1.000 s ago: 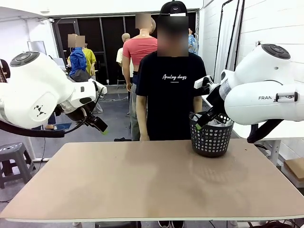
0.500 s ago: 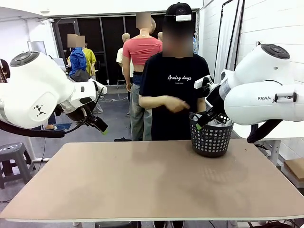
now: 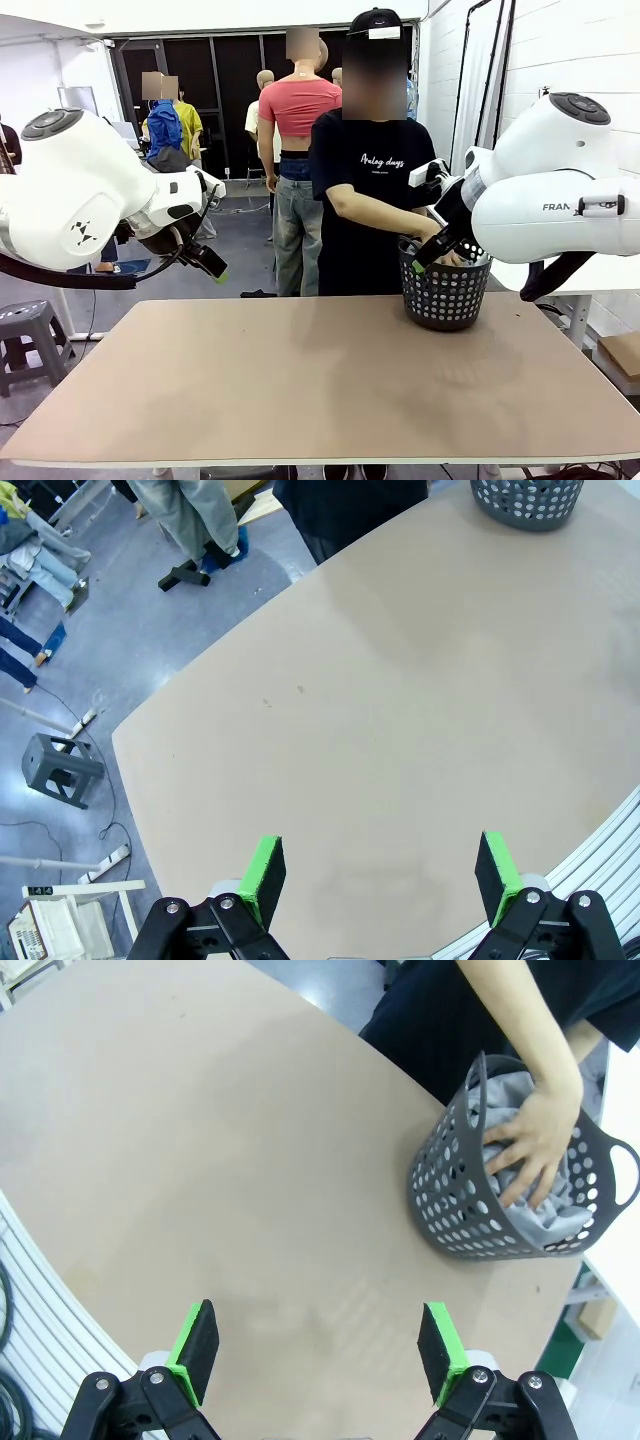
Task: Fold the training pants.
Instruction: Grab both ends of the Training pants handed by a person.
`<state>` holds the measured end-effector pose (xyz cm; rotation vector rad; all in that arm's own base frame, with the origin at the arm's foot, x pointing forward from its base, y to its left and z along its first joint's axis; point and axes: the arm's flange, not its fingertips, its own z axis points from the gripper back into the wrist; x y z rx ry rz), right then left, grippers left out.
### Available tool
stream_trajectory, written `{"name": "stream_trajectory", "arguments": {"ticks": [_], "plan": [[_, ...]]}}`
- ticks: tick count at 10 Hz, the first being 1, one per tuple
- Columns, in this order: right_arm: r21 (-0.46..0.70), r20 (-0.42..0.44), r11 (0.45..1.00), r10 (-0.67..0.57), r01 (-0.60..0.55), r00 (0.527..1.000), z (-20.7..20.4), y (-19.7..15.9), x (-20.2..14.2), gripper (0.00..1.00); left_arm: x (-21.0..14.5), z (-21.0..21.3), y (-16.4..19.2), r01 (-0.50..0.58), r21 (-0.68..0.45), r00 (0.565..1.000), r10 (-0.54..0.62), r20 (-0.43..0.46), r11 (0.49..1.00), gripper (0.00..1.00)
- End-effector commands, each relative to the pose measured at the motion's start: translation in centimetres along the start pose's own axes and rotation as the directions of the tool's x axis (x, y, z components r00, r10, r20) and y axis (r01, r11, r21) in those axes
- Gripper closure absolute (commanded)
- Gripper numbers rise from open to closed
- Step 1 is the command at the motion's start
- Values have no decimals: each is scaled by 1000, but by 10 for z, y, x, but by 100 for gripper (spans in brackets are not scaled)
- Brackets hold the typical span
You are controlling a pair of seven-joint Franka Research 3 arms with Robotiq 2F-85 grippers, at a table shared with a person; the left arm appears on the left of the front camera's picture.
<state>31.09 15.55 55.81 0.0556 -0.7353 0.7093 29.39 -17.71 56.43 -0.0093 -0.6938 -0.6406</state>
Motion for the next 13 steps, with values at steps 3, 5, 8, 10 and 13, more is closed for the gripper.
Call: {"name": "stream_trajectory", "arguments": {"ticks": [3,5,8,10,13], "plan": [[11,3,1000,2,-2,1000,0,0,0,0,0,0,1,5,-4,1000,-5,0,1000,0],[11,3,1000,2,-2,1000,0,0,0,0,0,0,1,5,-4,1000,-5,0,1000,0],[11,3,1000,2,-2,1000,0,0,0,0,0,0,1,5,-4,1000,-5,0,1000,0],[11,3,1000,2,-2,1000,0,0,0,0,0,0,1,5,-4,1000,-5,0,1000,0],[11,3,1000,2,-2,1000,0,0,0,0,0,0,1,5,-4,1000,-5,0,1000,0]]}}
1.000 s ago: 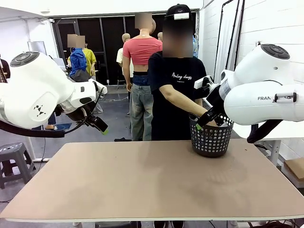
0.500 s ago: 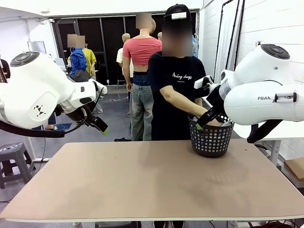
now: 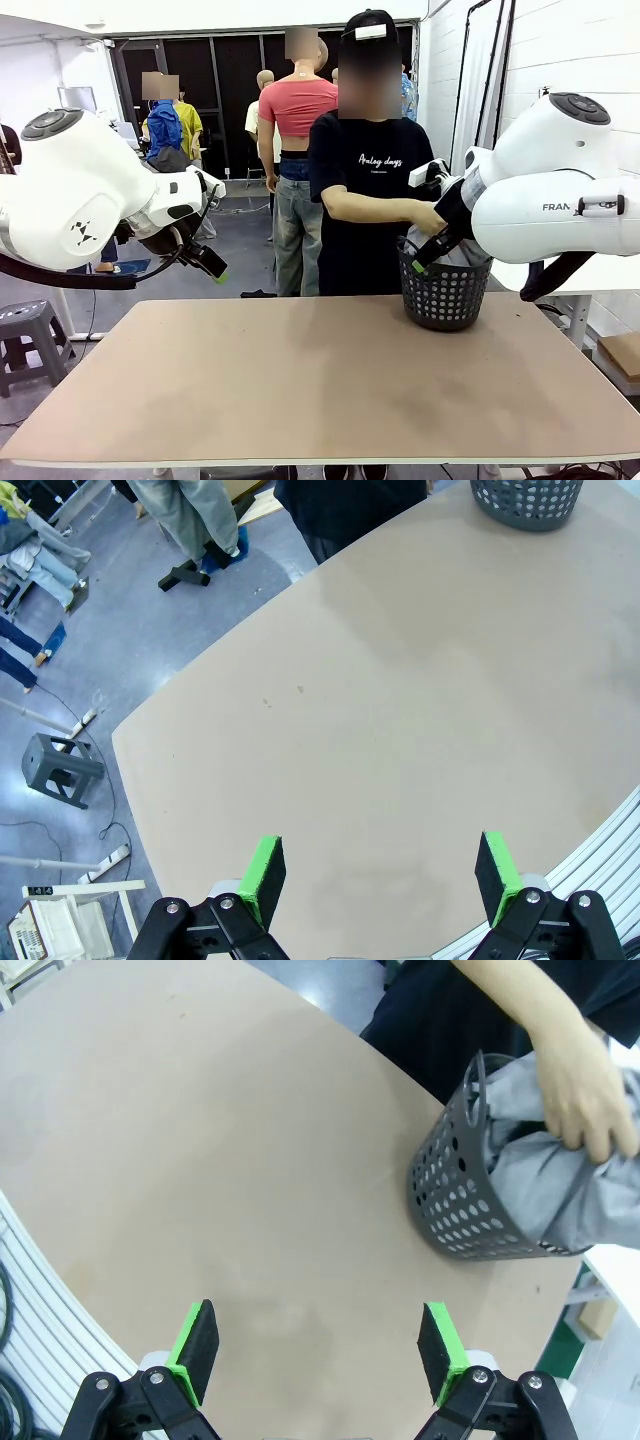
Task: Fold the training pants.
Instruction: Grab both ends of the Training pants handed by a person.
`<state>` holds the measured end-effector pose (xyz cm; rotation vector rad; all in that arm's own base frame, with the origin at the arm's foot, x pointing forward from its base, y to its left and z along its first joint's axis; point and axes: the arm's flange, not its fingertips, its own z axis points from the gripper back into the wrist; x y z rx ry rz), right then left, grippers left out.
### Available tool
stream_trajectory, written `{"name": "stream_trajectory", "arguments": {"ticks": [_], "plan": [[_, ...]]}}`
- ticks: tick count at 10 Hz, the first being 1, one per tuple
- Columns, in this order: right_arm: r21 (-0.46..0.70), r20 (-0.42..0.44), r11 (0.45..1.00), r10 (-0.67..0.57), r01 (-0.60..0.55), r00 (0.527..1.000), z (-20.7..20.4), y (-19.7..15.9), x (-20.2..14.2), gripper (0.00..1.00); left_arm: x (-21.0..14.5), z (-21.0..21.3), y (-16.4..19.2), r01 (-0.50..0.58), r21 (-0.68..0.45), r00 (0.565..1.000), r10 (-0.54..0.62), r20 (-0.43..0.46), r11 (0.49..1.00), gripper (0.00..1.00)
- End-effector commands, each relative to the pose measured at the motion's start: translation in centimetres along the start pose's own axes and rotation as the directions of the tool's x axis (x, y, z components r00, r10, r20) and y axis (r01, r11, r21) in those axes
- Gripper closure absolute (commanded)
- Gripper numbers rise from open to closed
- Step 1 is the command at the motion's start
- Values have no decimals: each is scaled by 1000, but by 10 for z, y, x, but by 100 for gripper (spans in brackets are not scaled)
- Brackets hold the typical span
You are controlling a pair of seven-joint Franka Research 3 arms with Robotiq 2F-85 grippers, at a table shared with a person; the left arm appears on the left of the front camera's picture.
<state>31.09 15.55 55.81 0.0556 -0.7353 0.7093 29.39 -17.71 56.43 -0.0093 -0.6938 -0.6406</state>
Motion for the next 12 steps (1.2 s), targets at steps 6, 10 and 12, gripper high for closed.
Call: {"name": "stream_trajectory", "arguments": {"ticks": [6,10,12], "plan": [[11,3,1000,2,-2,1000,0,0,0,0,0,0,1,5,-4,1000,-5,0,1000,0],[11,3,1000,2,-2,1000,0,0,0,0,0,0,1,5,-4,1000,-5,0,1000,0],[11,3,1000,2,-2,1000,0,0,0,0,0,0,1,5,-4,1000,-5,0,1000,0]]}}
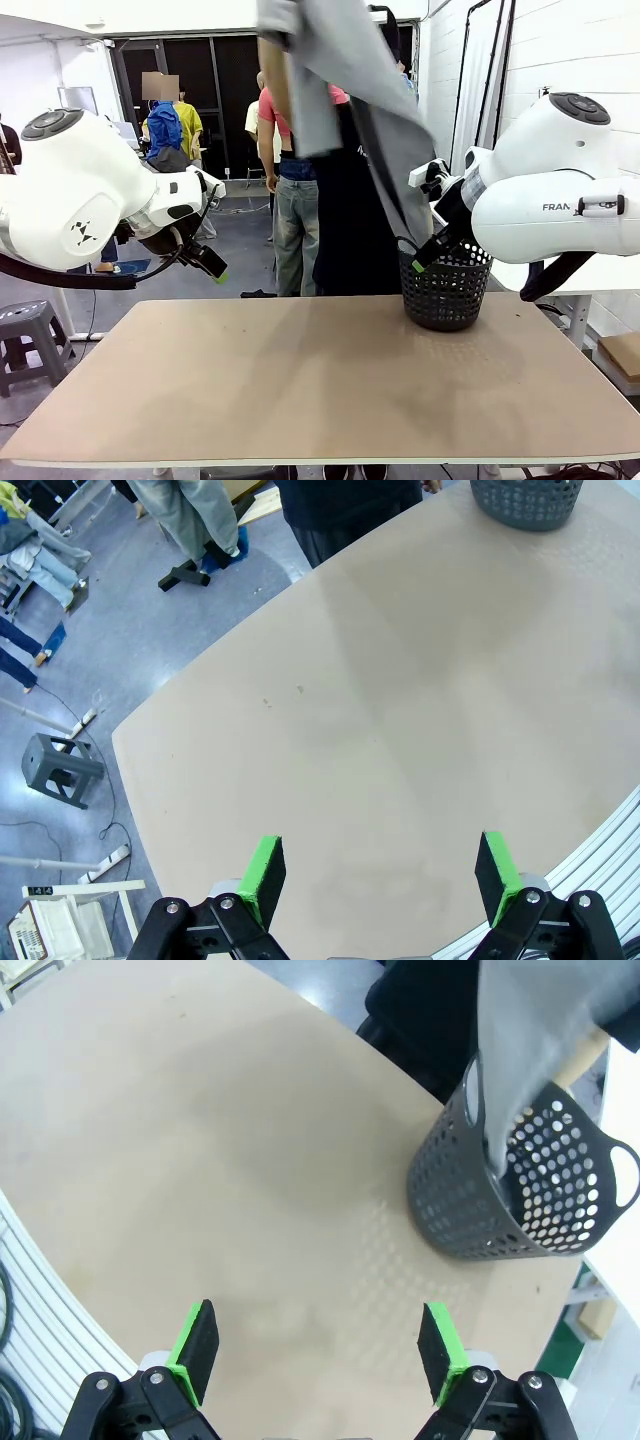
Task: Fold the training pants.
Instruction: Grab both ends of the Training pants handed by a person.
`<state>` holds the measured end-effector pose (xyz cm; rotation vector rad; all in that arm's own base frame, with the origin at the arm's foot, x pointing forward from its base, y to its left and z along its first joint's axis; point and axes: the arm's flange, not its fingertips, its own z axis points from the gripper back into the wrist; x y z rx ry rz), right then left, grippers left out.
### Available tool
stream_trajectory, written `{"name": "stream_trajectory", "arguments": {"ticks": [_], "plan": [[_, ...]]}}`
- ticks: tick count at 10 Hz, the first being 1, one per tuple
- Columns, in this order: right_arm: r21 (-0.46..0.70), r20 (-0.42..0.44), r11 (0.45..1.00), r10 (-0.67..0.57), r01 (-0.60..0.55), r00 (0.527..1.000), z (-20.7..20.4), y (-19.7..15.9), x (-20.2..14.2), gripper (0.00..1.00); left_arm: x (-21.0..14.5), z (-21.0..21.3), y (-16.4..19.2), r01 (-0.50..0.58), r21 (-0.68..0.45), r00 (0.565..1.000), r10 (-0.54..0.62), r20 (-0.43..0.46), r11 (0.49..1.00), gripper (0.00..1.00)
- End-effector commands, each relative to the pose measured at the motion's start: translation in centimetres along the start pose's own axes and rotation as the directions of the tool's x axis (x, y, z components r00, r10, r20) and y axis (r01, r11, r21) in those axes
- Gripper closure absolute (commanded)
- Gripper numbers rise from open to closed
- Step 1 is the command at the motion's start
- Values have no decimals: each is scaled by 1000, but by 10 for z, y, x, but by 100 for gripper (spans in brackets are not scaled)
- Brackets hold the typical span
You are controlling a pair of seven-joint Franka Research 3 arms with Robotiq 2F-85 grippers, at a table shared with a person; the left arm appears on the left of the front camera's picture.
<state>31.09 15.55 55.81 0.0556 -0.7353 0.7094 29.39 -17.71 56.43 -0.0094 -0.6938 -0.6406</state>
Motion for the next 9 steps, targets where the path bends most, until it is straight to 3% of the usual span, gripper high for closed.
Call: {"name": "stream_trajectory", "arguments": {"ticks": [1,9], "plan": [[11,3,1000,2,-2,1000,0,0,0,0,0,0,1,5,-4,1000,-5,0,1000,0],[11,3,1000,2,-2,1000,0,0,0,0,0,0,1,5,-4,1000,-5,0,1000,0]]}}
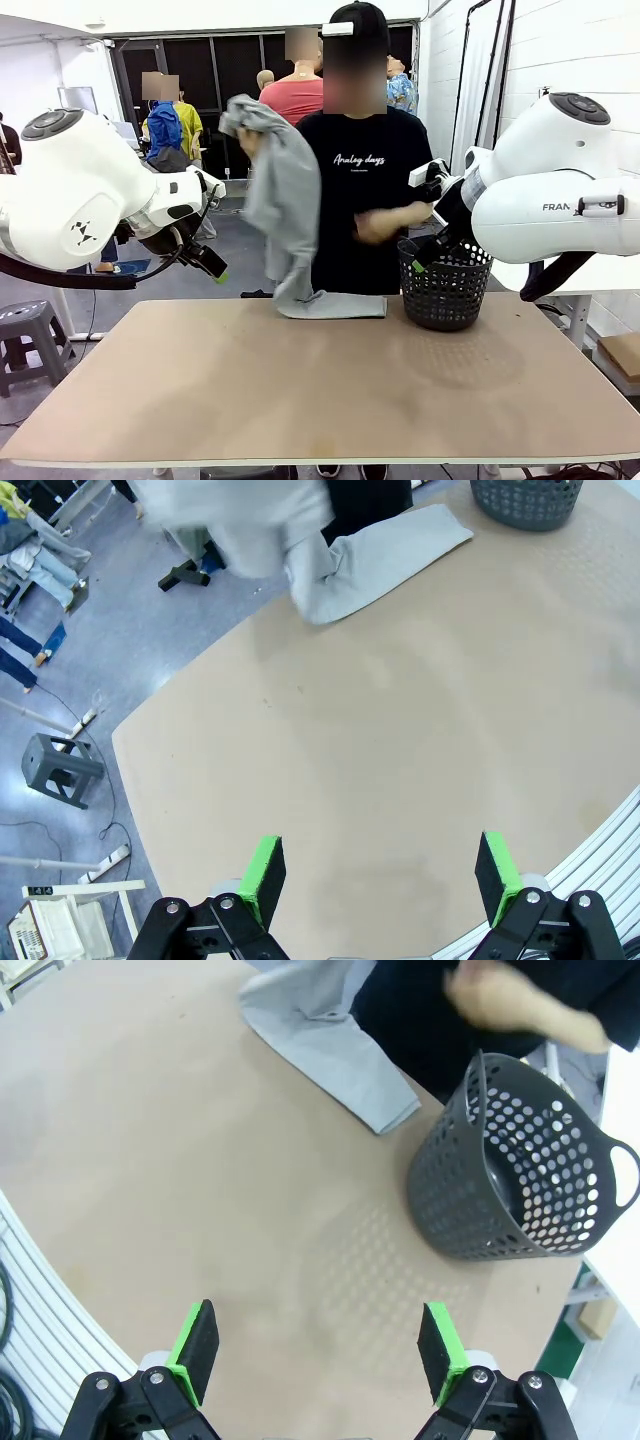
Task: Fold the training pants.
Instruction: Grab both ends of the Training pants handed by a person.
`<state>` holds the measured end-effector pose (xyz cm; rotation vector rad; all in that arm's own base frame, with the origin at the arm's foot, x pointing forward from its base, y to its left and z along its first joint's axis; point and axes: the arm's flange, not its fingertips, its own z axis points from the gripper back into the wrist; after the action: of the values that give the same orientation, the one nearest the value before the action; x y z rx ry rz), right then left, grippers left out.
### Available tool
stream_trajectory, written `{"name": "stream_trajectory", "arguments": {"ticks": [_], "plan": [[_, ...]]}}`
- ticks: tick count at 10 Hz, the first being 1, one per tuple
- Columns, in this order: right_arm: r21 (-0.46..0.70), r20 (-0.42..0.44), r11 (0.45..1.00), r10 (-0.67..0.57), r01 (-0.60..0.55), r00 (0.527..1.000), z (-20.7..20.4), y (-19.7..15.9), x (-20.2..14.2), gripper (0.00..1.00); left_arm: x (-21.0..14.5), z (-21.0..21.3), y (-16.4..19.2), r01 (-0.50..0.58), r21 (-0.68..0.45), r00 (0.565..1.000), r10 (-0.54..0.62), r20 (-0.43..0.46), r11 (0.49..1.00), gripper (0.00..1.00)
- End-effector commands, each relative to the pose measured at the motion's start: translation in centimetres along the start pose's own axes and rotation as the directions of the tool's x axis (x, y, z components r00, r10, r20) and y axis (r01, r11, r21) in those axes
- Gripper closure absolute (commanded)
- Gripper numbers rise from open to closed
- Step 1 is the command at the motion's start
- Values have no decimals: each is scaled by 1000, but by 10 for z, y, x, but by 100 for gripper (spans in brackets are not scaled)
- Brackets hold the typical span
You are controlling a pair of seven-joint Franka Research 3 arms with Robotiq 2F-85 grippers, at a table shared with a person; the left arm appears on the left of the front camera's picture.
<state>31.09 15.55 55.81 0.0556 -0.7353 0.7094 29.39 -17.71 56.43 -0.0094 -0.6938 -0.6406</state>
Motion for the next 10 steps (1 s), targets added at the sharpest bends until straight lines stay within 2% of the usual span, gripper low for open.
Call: {"name": "stream_trajectory", "arguments": {"ticks": [1,10], "plan": [[11,3,1000,2,-2,1000,0,0,0,0,0,0,1,5,-4,1000,-5,0,1000,0],[11,3,1000,2,-2,1000,0,0,0,0,0,0,1,5,-4,1000,-5,0,1000,0]]}}
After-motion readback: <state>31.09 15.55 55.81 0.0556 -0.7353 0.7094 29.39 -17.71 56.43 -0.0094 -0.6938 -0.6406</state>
